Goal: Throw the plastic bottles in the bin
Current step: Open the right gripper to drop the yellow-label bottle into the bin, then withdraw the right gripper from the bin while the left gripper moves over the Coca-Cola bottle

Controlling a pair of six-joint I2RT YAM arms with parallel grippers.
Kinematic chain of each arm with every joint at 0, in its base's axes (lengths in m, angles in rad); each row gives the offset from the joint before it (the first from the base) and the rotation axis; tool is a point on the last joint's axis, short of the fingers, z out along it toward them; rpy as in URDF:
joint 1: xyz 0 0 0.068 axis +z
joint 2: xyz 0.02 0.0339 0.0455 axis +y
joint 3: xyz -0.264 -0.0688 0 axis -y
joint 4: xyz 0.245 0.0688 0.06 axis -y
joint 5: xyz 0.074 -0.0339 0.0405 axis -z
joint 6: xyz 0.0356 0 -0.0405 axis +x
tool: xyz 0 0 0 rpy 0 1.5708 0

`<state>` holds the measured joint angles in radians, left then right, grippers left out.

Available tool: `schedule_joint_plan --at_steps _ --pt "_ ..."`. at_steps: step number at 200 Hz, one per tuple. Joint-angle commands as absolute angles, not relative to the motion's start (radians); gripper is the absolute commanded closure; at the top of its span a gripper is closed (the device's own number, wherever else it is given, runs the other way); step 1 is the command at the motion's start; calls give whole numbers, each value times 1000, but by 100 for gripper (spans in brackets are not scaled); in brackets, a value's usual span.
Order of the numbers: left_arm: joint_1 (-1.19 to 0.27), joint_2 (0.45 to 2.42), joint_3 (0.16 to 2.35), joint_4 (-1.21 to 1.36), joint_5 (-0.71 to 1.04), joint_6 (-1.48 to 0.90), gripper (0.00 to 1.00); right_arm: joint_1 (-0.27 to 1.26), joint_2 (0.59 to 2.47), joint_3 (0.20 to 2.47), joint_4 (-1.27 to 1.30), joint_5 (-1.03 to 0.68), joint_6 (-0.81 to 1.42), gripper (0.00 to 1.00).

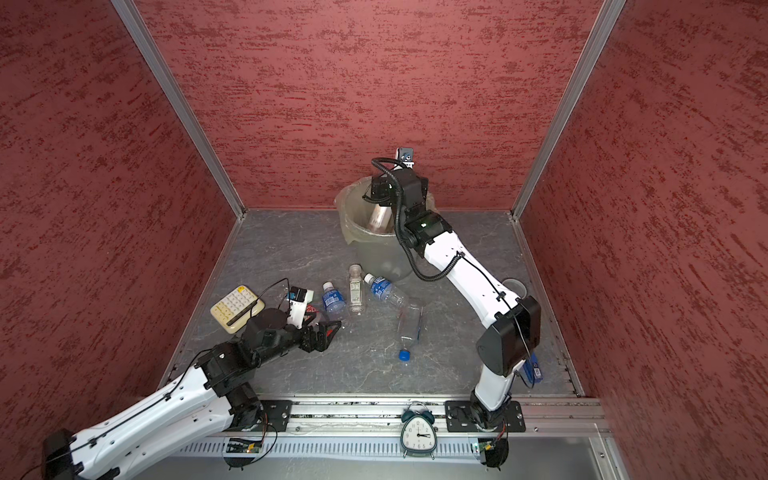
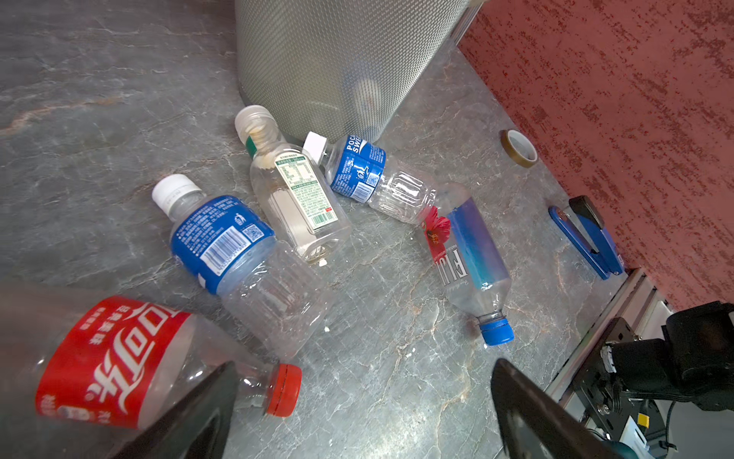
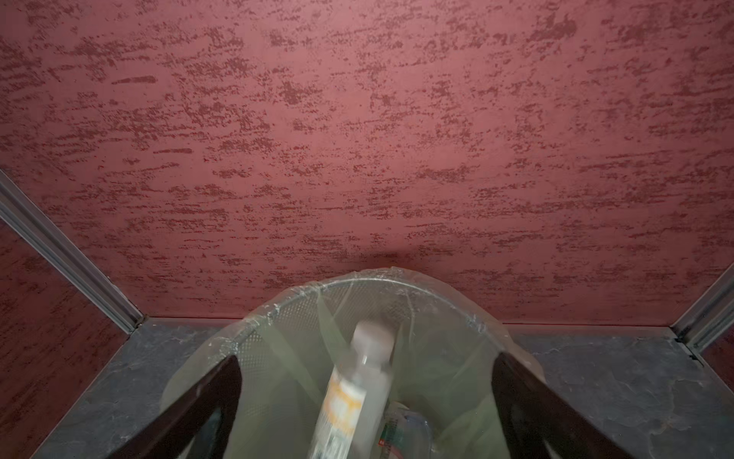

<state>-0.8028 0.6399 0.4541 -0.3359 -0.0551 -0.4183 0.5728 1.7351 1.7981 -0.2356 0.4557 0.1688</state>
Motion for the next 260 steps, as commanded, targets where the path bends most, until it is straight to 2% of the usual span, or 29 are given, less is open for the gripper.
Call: schedule_joint_plan --at_steps 1,65,149,187,260 --pt "-806 638 455 -392 -102 -448 1 574 1641 1782 -226 436 155 1" --pt "-768 698 474 -397 -153 -524 1 574 1472 1569 -200 433 160 1" --pt "-668 724 506 -442 -109 -597 1 573 1245 1214 -184 422 261 1" --pt "-655 716 532 -527 -189 -697 0 573 1169 1081 -192 412 296 1" --pt "-655 748 569 -625 -313 -904 10 574 1064 878 -203 392 361 1"
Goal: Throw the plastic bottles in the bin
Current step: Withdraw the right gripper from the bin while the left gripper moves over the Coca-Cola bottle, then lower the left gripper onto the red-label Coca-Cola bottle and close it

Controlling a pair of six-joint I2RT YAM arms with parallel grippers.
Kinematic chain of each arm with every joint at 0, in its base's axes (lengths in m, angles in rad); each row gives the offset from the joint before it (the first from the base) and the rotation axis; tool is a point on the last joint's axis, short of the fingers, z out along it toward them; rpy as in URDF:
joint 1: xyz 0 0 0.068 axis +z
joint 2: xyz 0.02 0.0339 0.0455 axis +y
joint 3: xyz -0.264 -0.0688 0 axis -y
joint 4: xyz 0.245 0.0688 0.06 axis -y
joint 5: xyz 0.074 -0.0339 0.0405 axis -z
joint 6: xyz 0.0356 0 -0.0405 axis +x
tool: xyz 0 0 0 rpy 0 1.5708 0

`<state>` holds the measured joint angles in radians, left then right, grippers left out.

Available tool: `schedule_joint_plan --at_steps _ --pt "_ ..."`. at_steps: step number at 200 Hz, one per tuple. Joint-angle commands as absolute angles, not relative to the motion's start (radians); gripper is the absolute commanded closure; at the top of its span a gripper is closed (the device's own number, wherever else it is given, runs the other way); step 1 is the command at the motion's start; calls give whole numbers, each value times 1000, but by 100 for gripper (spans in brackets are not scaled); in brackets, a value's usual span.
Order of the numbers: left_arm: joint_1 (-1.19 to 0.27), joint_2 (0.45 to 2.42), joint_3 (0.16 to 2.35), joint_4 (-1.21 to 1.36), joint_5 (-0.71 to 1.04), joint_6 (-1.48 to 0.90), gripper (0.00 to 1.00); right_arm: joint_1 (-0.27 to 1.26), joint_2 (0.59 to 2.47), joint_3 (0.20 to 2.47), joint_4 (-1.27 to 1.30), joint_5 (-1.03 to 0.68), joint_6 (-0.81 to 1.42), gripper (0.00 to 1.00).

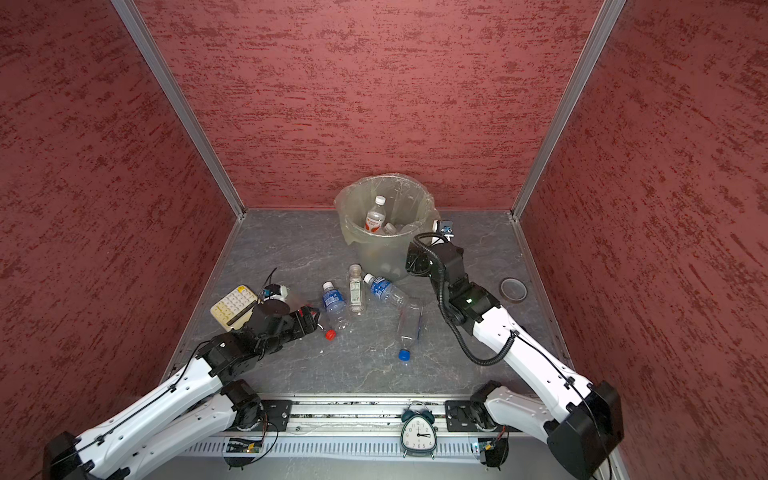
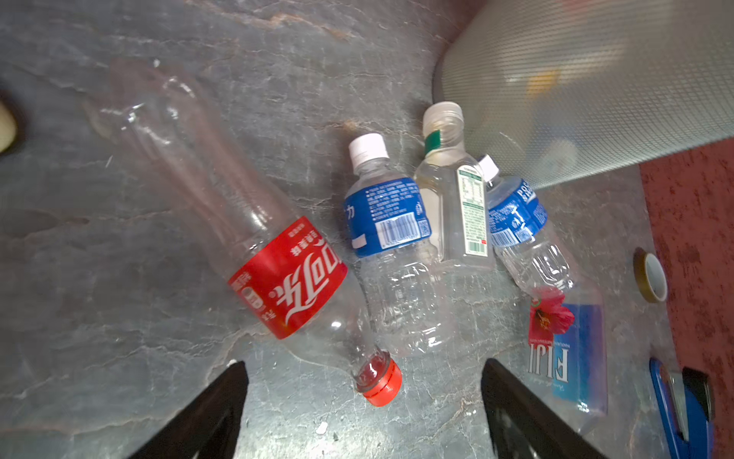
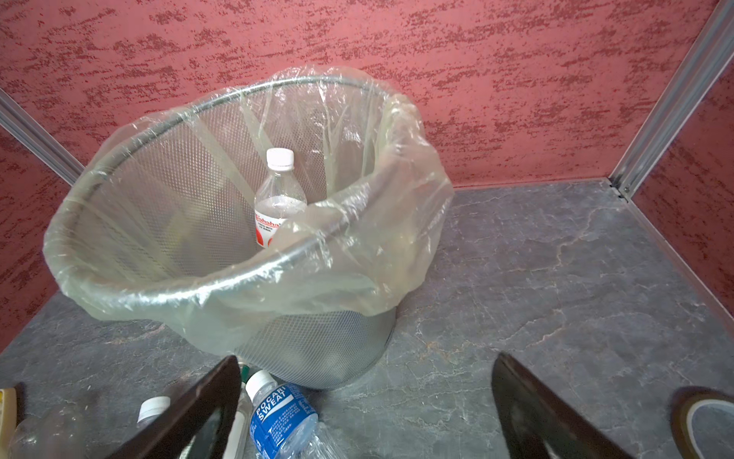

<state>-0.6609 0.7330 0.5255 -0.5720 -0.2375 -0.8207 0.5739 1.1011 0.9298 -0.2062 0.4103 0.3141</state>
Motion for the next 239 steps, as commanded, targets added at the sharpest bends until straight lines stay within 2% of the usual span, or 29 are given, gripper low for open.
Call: schedule_joint_plan --at_steps 1,84,181,239 --pt "-654 749 571 -625 -316 -905 10 574 1062 875 -202 392 361 1" --pt "-604 947 683 -721 -437 -1056 10 574 917 635 -200 377 458 1" --pt "-495 1126 708 -622 -319 -1061 10 574 774 449 -162 413 456 1" --pt "-484 1233 730 -593 -272 -1074 10 574 755 407 -138 413 459 1"
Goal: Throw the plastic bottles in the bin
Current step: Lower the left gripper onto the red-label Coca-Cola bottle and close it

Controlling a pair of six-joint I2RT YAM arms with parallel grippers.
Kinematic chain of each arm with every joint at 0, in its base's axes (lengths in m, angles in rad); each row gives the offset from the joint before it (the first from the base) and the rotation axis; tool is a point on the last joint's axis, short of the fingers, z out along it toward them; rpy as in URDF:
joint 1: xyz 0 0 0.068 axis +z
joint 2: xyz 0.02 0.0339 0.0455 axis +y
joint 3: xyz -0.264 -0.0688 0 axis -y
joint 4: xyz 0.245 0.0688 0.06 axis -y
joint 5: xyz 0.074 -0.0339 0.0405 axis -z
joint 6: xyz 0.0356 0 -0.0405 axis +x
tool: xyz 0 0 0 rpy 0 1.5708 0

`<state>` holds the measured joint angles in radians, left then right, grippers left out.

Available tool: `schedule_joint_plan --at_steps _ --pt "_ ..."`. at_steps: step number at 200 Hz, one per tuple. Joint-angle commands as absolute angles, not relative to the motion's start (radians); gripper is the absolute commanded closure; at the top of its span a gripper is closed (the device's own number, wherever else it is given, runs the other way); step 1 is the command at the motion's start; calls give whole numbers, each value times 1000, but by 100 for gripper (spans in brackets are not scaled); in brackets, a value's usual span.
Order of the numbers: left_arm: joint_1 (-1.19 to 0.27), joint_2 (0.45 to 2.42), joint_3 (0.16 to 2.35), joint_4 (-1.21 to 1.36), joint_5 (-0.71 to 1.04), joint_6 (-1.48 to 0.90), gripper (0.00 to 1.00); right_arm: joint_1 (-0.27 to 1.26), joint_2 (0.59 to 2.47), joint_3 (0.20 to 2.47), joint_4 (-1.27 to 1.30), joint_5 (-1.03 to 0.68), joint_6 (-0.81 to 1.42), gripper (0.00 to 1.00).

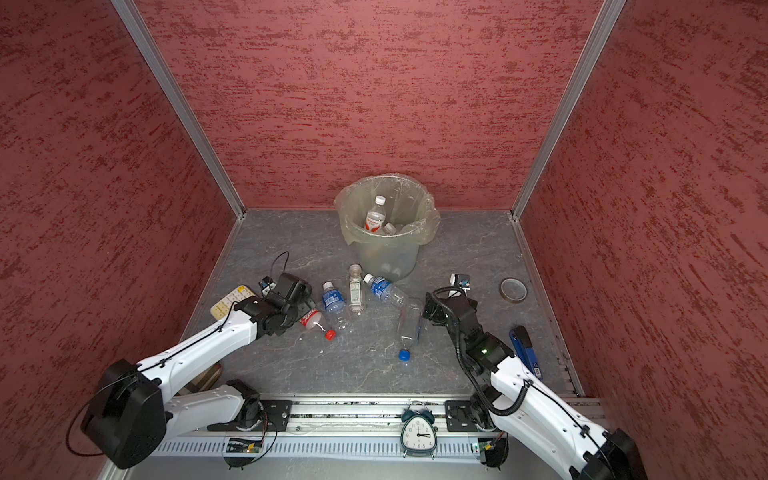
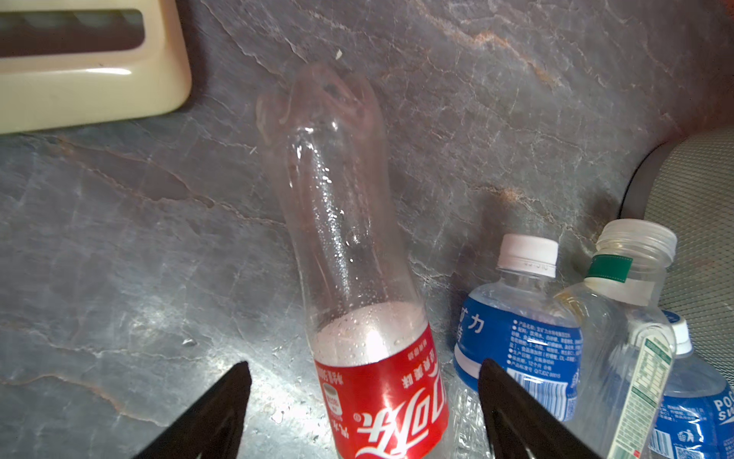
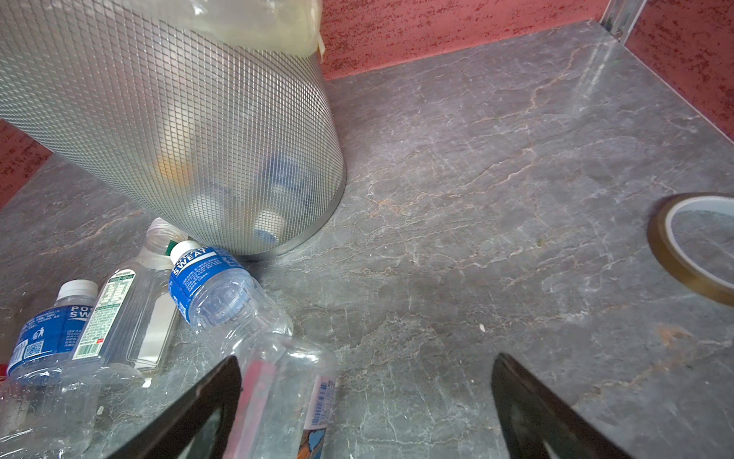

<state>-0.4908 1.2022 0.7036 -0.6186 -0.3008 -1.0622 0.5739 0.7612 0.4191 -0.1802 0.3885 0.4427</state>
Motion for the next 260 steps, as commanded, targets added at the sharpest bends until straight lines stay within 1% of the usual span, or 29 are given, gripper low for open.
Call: schedule_joint_plan --at_steps 1,61,158,182,210,222,237,260 --pt "-484 1235 730 -592 -272 -1074 10 574 755 407 -137 413 459 1" --pt "-471 1317 743 -572 -252 -1085 10 574 762 390 -113 407 460 1" --pt "-449 1399 749 -535 -221 -1074 24 574 787 387 -95 398 459 1" --pt "-445 1411 751 -531 -213 -1063 30 573 788 386 -90 399 459 1" --pt "-442 1407 750 -530 -208 -1047 45 573 791 385 -89 399 459 1" --pt "-437 1399 747 -535 -204 -1039 50 574 794 386 -87 397 458 1" --pt "-437 1382 745 -547 -206 -1020 53 574 796 385 -87 397 458 1" --pt "-437 1337 736 -571 -229 -978 52 574 800 386 -84 397 457 1"
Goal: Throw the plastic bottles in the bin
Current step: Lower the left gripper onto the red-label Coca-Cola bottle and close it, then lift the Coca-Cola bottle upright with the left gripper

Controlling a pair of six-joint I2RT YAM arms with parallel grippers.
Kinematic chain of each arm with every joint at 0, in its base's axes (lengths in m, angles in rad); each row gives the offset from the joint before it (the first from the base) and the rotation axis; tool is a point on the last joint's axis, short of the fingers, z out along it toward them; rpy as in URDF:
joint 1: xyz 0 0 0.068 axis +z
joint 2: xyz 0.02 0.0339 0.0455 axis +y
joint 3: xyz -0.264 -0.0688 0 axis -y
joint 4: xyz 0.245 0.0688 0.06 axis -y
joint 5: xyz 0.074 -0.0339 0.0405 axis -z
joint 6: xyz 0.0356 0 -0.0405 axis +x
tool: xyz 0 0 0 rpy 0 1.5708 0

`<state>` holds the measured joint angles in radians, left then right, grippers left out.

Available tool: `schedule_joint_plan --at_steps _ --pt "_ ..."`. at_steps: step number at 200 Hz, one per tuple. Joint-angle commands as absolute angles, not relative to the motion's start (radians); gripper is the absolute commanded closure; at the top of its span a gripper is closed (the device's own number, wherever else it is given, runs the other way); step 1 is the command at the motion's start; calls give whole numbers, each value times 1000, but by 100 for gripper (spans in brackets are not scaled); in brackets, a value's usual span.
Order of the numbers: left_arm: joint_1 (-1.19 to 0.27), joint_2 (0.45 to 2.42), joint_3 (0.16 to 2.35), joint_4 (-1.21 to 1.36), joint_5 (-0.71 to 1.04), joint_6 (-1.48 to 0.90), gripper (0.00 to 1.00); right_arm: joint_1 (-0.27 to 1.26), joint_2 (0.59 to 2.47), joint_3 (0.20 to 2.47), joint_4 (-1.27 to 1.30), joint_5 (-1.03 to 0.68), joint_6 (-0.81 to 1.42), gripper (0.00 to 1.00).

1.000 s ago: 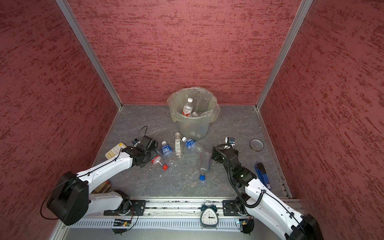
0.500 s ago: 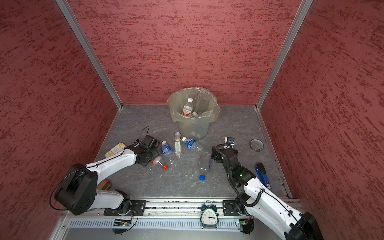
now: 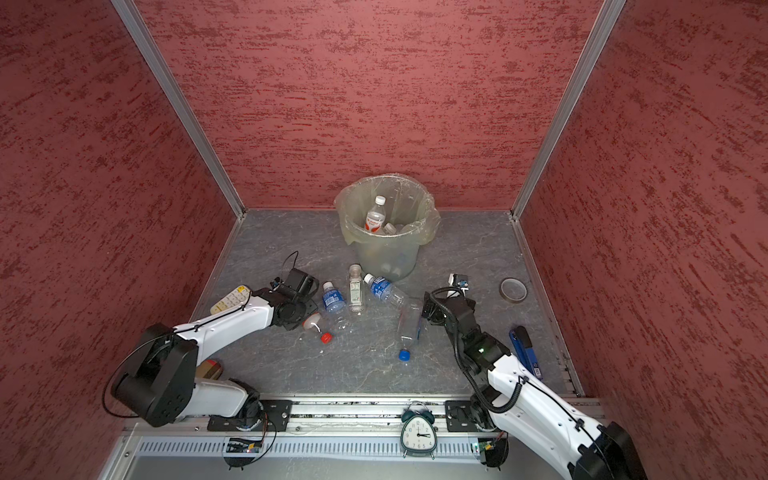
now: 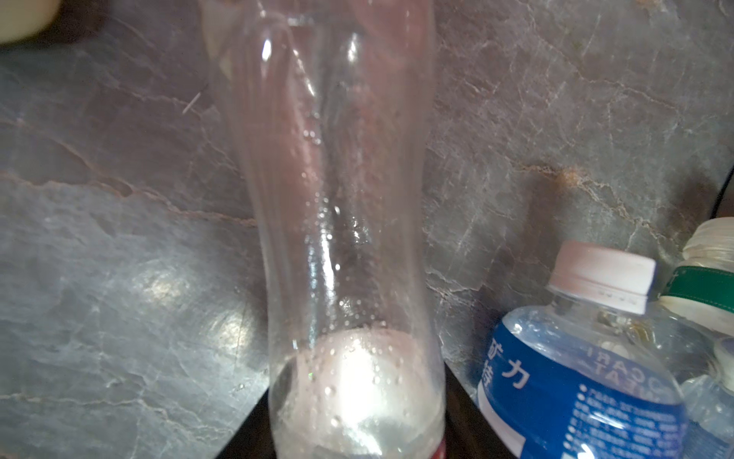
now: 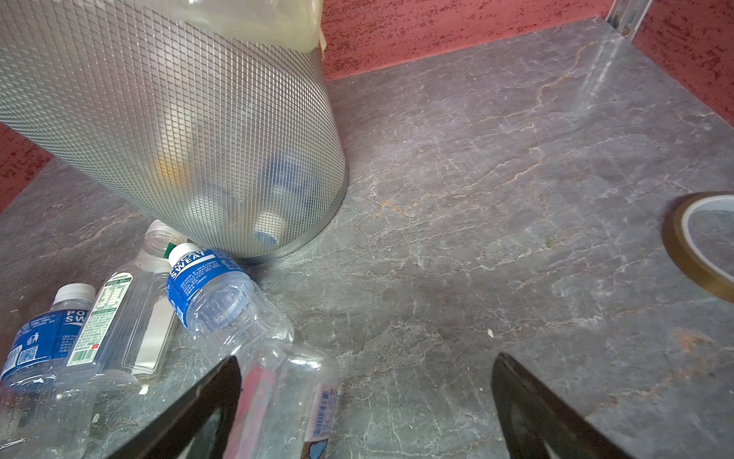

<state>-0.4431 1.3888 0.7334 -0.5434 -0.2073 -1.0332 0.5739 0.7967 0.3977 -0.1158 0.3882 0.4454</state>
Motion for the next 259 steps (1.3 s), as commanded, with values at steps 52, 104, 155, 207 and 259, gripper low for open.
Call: schedule_joint_plan --at_steps 52,104,155,207,259 --pt "-436 1177 659 -491 -187 -788 57 573 804 387 -83 400 457 1" --pt "-436 971 533 -357 -52 -619 53 574 800 385 -84 402 459 1" --pt "-436 790 438 -278 61 -548 50 574 802 387 -86 403 460 1" --pt "-438 655 382 -253 134 -523 48 574 802 387 -87 408 463 1" --pt "-460 473 355 -281 191 -505 44 574 810 388 -85 407 462 1"
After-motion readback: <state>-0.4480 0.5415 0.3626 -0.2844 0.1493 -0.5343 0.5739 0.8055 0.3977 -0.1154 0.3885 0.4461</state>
